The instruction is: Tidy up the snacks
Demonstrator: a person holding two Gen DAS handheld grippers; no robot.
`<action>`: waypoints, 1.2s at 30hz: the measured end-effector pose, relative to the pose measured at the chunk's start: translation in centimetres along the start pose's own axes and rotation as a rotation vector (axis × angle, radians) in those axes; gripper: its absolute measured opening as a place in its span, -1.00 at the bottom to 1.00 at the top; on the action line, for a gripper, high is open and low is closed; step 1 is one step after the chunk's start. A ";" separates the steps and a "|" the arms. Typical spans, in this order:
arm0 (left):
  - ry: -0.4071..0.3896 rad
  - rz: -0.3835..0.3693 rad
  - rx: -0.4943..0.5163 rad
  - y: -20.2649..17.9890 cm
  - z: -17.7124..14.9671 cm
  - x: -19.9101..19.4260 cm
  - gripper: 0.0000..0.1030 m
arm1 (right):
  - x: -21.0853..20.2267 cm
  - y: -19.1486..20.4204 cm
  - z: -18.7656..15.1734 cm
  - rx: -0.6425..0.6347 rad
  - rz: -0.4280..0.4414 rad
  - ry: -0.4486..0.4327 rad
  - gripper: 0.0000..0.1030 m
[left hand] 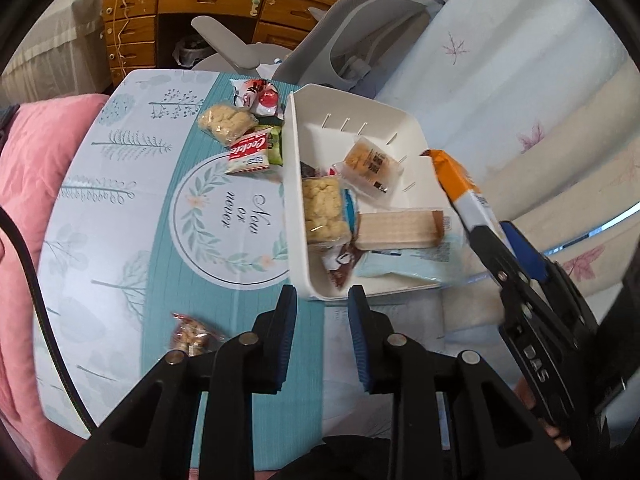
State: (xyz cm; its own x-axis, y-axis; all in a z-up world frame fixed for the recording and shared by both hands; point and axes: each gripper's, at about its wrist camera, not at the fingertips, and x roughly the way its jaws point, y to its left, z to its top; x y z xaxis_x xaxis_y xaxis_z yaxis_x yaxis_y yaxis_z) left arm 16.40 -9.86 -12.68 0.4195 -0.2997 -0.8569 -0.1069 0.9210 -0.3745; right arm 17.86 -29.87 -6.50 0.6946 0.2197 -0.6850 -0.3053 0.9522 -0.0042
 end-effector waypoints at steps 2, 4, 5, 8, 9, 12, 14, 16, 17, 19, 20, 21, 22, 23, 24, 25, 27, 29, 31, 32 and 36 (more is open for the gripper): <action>-0.014 -0.008 -0.015 -0.3 -0.3 0.1 -0.52 | 0.7 -0.8 0.2 0.000 0.007 0.011 -0.17; -0.029 -0.016 -0.026 -0.6 -0.6 0.2 -0.52 | 1.3 -1.5 0.3 0.011 0.020 0.017 -0.17; -0.035 -0.018 -0.028 -0.8 -0.7 0.2 -0.52 | 1.5 -1.8 0.4 0.017 0.028 0.017 -0.17; -0.040 -0.012 -0.033 -1.2 -1.0 0.2 -0.52 | 2.1 -2.3 0.6 0.017 0.024 0.006 -0.16; -0.042 -0.010 -0.034 -1.3 -1.0 0.2 -0.52 | 2.3 -2.4 0.7 0.017 0.020 0.001 -0.16; -0.048 0.002 -0.035 -1.4 -1.0 0.1 -0.52 | 2.9 -2.7 0.9 0.031 0.029 0.003 -0.15; -0.052 0.014 -0.035 -1.5 -0.9 0.1 -0.51 | 3.6 -2.7 0.8 0.041 0.018 0.042 0.06; -0.053 0.023 -0.034 -1.4 -0.9 -0.1 -0.51 | 3.8 -2.8 0.5 0.064 0.014 0.055 0.08; -0.054 0.026 -0.034 -1.3 -0.9 -0.1 -0.51 | 3.8 -2.9 0.3 0.078 0.027 0.059 0.09; -0.052 0.036 -0.037 -1.0 -0.9 -0.3 -0.51 | 3.9 -3.0 0.1 0.092 0.037 0.072 0.09; -0.051 0.040 -0.039 -0.8 -0.9 -0.3 -0.51 | 4.0 -3.0 0.0 0.103 0.043 0.083 0.09; -0.052 0.044 -0.040 -0.7 -0.9 -0.4 -0.51 | 4.1 -3.0 -0.1 0.111 0.048 0.089 0.09; -0.052 0.049 -0.042 -0.5 -1.0 -0.5 -0.51 | 4.2 -3.0 -0.2 0.121 0.055 0.096 0.09; -0.051 0.053 -0.044 -0.4 -1.1 -0.5 -0.49 | 4.3 -3.0 -0.3 0.135 0.064 0.106 0.09; -0.050 0.058 -0.047 -0.1 -1.2 -0.6 -0.48 | 4.4 -2.9 -0.5 0.155 0.076 0.119 0.09; -0.049 0.060 -0.049 0.2 -1.3 -0.7 -0.47 | 4.5 -3.0 -0.6 0.170 0.082 0.130 0.09; -0.043 0.065 -0.055 0.8 -1.5 -0.8 -0.44 | 4.7 -2.9 -1.0 0.197 0.093 0.153 0.09; -0.035 0.073 -0.062 1.5 -1.7 -0.9 -0.39 | 4.9 -2.7 -1.4 0.230 0.107 0.180 0.09; -0.028 0.083 -0.067 2.4 -1.9 -1.2 -0.26 | 5.1 -2.4 -1.9 0.258 0.115 0.210 0.09; -0.025 0.092 -0.067 2.8 -2.1 -1.3 -0.12 | 5.1 -2.3 -2.1 0.267 0.116 0.220 0.09; -0.007 0.111 -0.071 4.9 -2.5 -1.9 -0.01 | 5.2 -1.4 -3.6 0.321 0.113 0.276 0.09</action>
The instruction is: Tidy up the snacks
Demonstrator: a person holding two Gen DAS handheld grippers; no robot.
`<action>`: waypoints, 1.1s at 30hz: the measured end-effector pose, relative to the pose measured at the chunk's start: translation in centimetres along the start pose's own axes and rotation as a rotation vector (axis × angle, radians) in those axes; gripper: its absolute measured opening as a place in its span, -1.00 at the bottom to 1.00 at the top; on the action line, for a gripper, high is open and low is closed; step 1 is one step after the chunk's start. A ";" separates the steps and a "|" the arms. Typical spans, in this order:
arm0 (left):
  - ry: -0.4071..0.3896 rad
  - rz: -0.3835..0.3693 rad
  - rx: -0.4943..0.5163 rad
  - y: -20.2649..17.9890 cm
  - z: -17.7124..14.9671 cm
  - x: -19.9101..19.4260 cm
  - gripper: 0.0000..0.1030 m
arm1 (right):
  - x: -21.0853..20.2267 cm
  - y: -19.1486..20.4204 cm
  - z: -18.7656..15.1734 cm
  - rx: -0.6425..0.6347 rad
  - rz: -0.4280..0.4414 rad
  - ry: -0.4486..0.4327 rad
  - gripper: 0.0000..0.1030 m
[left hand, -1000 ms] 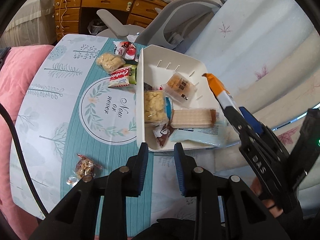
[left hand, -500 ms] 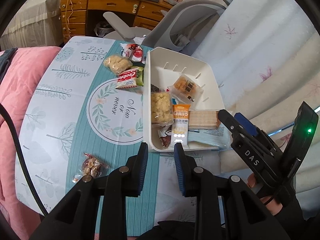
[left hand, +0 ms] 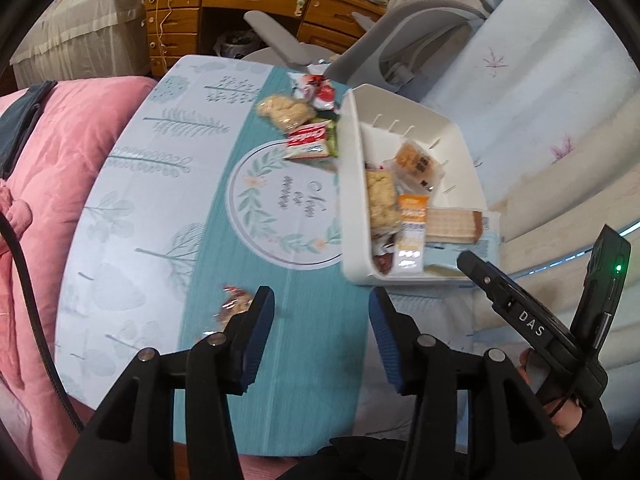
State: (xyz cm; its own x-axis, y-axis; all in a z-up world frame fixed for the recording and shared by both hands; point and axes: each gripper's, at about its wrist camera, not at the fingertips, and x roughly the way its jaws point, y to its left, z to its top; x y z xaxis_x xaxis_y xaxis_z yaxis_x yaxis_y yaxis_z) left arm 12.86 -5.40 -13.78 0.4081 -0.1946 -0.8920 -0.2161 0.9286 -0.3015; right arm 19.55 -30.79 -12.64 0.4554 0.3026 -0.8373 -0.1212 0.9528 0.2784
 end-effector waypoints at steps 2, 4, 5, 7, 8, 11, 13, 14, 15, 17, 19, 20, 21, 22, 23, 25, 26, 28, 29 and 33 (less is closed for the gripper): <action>0.008 0.005 0.001 1.0 0.1 -0.2 0.15 | 0.4 0.4 -0.8 0.027 -0.009 0.024 0.09; 0.018 0.015 0.009 2.1 0.2 -0.5 0.25 | 0.8 0.9 -1.5 0.072 -0.010 0.053 0.09; 0.025 0.018 0.014 2.8 0.3 -0.6 0.27 | 1.1 1.2 -1.9 0.096 -0.009 0.066 0.09; 0.034 0.020 0.024 3.9 0.4 -1.0 0.35 | 1.6 1.8 -2.5 0.140 -0.009 0.089 0.09; 0.039 0.024 0.031 4.7 0.5 -1.2 0.42 | 1.9 2.2 -2.8 0.160 -0.007 0.101 0.09; 0.049 0.027 0.043 6.7 0.8 -1.7 0.49 | 2.9 3.3 -4.0 0.219 -0.002 0.145 0.09; 0.057 0.029 0.049 8.0 1.2 -1.9 0.52 | 3.5 4.1 -4.6 0.247 0.013 0.178 0.09; 0.061 0.031 0.052 8.6 1.3 -2.0 0.53 | 4.1 4.8 -5.1 0.266 0.024 0.201 0.09; 0.066 0.033 0.057 9.3 1.5 -2.0 0.54 | 4.4 5.3 -5.5 0.277 0.028 0.214 0.09; 0.074 0.033 0.069 10.5 1.8 -2.1 0.55 | 5.2 6.6 -6.3 0.302 0.033 0.247 0.09; 0.080 0.034 0.084 11.7 2.2 -2.3 0.57 | 5.9 7.7 -6.8 0.320 0.034 0.267 0.08; 0.084 0.032 0.095 12.4 2.5 -2.3 0.57 | 6.3 8.4 -7.3 0.335 0.034 0.279 0.08; 0.088 0.031 0.103 12.8 2.7 -2.3 0.57 | 6.6 8.9 -7.6 0.346 0.036 0.286 0.08; 0.093 0.032 0.114 13.2 2.9 -2.2 0.58 | 7.0 9.4 -8.0 0.364 0.040 0.296 0.09; 0.097 0.033 0.126 13.7 3.1 -2.2 0.58 | 7.3 9.9 -8.3 0.382 0.042 0.304 0.09; 0.108 0.037 0.153 14.7 3.6 -2.0 0.58 | 8.1 10.7 -9.1 0.417 0.037 0.322 0.08; 0.112 0.039 0.167 15.1 3.8 -2.0 0.58 | 8.4 11.1 -9.5 0.435 0.033 0.330 0.08; 0.121 0.043 0.199 16.0 4.6 -1.7 0.58 | 8.9 11.6 -10.2 0.469 0.028 0.342 0.08; 0.124 0.045 0.208 16.2 4.9 -1.6 0.59 | 9.2 12.0 -10.6 0.488 0.025 0.348 0.08; 0.131 0.046 0.260 17.1 6.5 -1.0 0.68 | 10.3 13.1 -12.0 0.539 0.006 0.376 0.08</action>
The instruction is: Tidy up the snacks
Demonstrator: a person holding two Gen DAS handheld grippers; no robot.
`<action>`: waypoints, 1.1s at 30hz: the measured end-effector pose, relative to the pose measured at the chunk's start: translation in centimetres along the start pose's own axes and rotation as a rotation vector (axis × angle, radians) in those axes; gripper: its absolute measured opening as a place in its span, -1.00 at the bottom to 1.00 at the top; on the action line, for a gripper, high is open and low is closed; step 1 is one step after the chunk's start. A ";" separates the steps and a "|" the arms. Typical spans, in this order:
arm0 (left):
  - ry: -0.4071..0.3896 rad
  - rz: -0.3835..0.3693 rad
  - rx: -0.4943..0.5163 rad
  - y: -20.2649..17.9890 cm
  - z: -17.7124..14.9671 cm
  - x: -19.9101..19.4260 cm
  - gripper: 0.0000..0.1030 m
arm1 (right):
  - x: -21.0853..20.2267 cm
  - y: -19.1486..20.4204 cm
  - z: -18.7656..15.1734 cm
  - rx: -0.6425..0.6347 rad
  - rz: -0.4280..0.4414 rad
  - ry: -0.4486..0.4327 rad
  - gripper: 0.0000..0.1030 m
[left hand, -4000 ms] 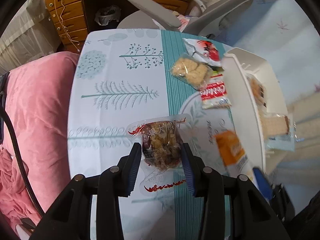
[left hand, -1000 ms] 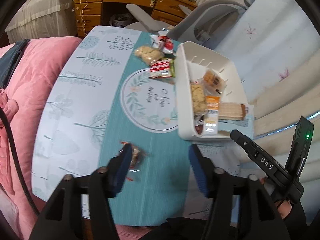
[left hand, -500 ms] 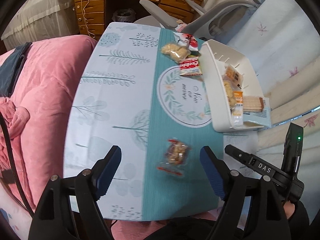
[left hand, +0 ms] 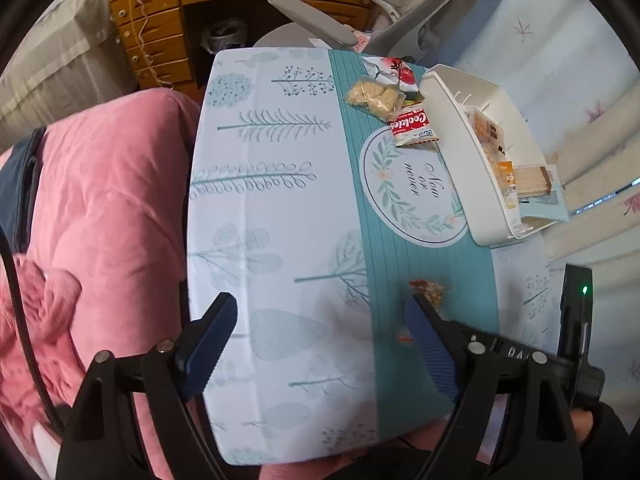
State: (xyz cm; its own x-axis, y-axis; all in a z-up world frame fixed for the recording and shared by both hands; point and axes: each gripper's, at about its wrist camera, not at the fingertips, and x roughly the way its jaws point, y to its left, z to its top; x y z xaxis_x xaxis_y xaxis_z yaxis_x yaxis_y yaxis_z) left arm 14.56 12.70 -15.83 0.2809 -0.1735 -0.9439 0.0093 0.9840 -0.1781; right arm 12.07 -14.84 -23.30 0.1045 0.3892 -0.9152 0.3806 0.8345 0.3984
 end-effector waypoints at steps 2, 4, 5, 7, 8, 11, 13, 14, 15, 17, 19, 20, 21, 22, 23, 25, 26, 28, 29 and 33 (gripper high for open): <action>0.004 0.008 0.026 0.3 0.9 0.3 0.70 | 0.6 0.2 -0.5 0.017 -0.008 0.015 0.08; 0.016 0.014 0.051 0.4 1.9 0.7 0.70 | 1.3 0.4 -0.9 0.036 -0.017 0.028 0.08; 0.021 0.016 0.062 0.4 2.4 0.9 0.70 | 1.5 0.5 -1.1 0.042 -0.026 0.034 0.08; 0.028 0.019 0.089 0.3 3.5 1.4 0.70 | 2.1 0.9 -1.5 0.036 -0.050 0.047 0.08; 0.031 0.024 0.103 0.2 4.0 1.6 0.70 | 2.5 1.1 -1.6 0.031 -0.057 0.054 0.08; 0.050 0.055 0.143 -0.4 5.9 2.6 0.70 | 3.6 1.6 -1.8 0.021 -0.100 0.068 0.08; 0.062 0.068 0.164 -0.9 7.3 3.3 0.71 | 3.9 1.9 -1.7 0.011 -0.124 0.068 0.08; 0.069 0.074 0.173 -1.1 7.9 3.6 0.71 | 4.2 2.1 -1.7 0.004 -0.137 0.070 0.08; 0.080 0.080 0.182 -1.4 8.7 4.0 0.71 | 4.5 2.4 -1.6 -0.007 -0.144 0.072 0.08; 0.105 0.089 0.200 -2.0 10.3 4.9 0.71 | 4.9 2.8 -1.2 -0.019 -0.150 0.075 0.08; 0.113 0.090 0.220 -2.6 11.5 5.4 0.71 | 5.1 3.2 -1.0 -0.038 -0.173 0.073 0.08; 0.115 0.097 0.238 -3.1 12.4 5.8 0.71 | 5.1 3.3 -0.8 -0.051 -0.187 0.070 0.08; 0.114 0.103 0.250 -3.4 13.0 6.1 0.71 | 5.1 3.3 -0.6 -0.060 -0.199 0.065 0.08; 0.114 0.110 0.263 -3.9 13.7 6.6 0.71 | 5.1 3.3 -0.3 -0.061 -0.211 0.062 0.08; 0.117 0.111 0.271 -4.3 14.3 6.9 0.71 | 5.1 3.1 0.0 -0.058 -0.218 0.063 0.08; 0.125 0.110 0.285 -5.1 15.6 7.9 0.71 | 5.2 3.0 0.4 -0.056 -0.226 0.064 0.08; 0.127 0.108 0.287 -5.4 16.1 8.3 0.71 | 5.2 3.1 0.7 -0.064 -0.232 0.063 0.08; 0.134 0.104 0.297 -6.1 17.2 9.3 0.71 | 5.3 3.3 1.3 -0.092 -0.250 0.068 0.08; 0.137 0.105 0.302 -6.4 17.8 9.9 0.71 | 5.4 3.4 1.5 -0.102 -0.257 0.074 0.08; 0.143 0.102 0.313 -7.6 20.2 12.0 0.71 | 5.5 4.4 2.1 -0.190 -0.274 0.088 -0.10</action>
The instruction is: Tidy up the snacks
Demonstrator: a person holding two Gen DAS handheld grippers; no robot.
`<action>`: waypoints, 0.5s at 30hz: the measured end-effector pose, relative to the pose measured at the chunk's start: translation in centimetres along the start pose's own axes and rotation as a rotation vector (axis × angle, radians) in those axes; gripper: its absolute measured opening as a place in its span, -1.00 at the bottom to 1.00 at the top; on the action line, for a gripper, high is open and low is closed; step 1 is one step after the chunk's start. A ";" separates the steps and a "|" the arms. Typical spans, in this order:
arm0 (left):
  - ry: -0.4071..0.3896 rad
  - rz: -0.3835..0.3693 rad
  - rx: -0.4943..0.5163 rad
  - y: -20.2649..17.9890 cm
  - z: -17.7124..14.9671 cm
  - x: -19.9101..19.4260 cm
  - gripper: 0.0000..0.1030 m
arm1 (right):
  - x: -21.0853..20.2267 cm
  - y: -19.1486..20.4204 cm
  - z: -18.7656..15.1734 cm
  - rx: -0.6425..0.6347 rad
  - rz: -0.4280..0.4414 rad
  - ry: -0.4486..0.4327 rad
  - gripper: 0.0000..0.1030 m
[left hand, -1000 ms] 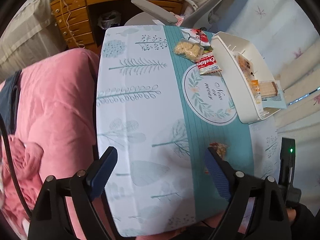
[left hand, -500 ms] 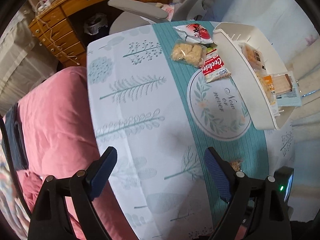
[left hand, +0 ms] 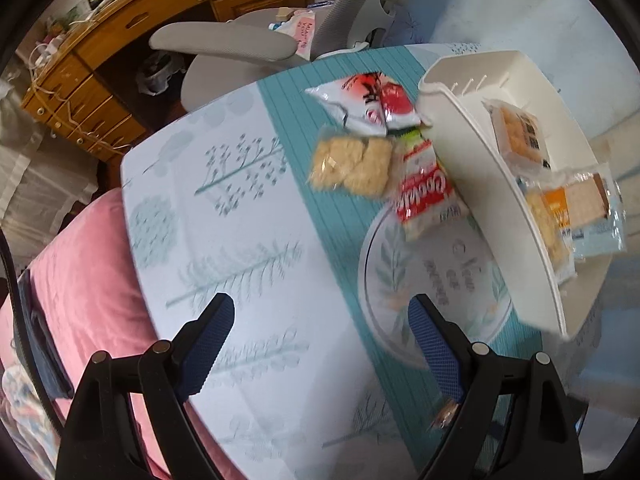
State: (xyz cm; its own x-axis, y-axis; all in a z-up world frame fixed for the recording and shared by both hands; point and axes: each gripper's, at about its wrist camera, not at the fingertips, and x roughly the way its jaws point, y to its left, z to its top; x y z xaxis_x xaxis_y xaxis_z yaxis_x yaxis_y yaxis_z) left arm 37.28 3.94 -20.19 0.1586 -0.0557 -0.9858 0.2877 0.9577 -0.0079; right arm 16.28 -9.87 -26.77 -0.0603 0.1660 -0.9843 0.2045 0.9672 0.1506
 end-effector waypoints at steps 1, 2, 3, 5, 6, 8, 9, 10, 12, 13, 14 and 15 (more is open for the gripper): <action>0.000 -0.007 -0.002 -0.1 0.6 0.5 0.71 | -0.1 0.5 0.3 -0.039 -0.011 -0.004 -0.20; 0.001 -0.014 -0.001 -0.3 1.2 0.9 0.71 | -0.1 1.0 0.3 -0.064 -0.019 -0.007 -0.24; -0.001 -0.021 -0.001 -0.5 1.9 1.4 0.71 | -0.2 1.4 0.5 -0.102 -0.029 -0.013 -0.25; -0.014 -0.031 -0.008 -0.7 2.9 2.3 0.71 | -0.5 2.2 0.8 -0.165 -0.041 -0.031 -0.32; -0.022 -0.041 -0.012 -0.8 3.4 2.7 0.71 | -0.8 2.8 1.0 -0.209 -0.048 -0.048 -0.37; -0.037 -0.067 -0.026 -0.8 4.4 3.6 0.71 | -1.1 3.4 1.3 -0.256 -0.048 -0.068 -0.73; -0.043 -0.080 -0.033 -0.8 4.8 4.2 0.71 | -1.2 3.6 1.5 -0.282 -0.057 -0.081 -0.73; -0.049 -0.088 -0.041 -0.8 5.2 4.7 0.71 | -1.3 3.7 1.7 -0.302 -0.068 -0.092 -0.73; -0.059 -0.100 -0.052 -0.7 5.9 5.7 0.71 | -1.2 3.6 2.2 -0.313 -0.074 -0.098 -0.73; -0.061 -0.106 -0.057 -0.6 6.3 6.2 0.71 | -1.0 3.6 2.5 -0.311 -0.073 -0.095 -0.74; -0.063 -0.112 -0.061 -0.6 6.6 6.6 0.71 | -0.9 3.3 2.8 -0.301 -0.072 -0.090 -0.75; -0.067 -0.120 -0.065 -0.5 6.9 7.1 0.71 | -0.9 3.0 3.0 -0.295 -0.069 -0.090 -0.75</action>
State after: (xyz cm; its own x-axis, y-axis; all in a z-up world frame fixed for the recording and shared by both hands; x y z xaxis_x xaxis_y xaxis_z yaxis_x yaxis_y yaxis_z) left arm 44.74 1.07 -26.02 0.1901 -0.1875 -0.9637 0.2472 0.9591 -0.1378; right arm 19.89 -7.68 -25.75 0.0252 0.0929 -0.9954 -0.0900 0.9918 0.0903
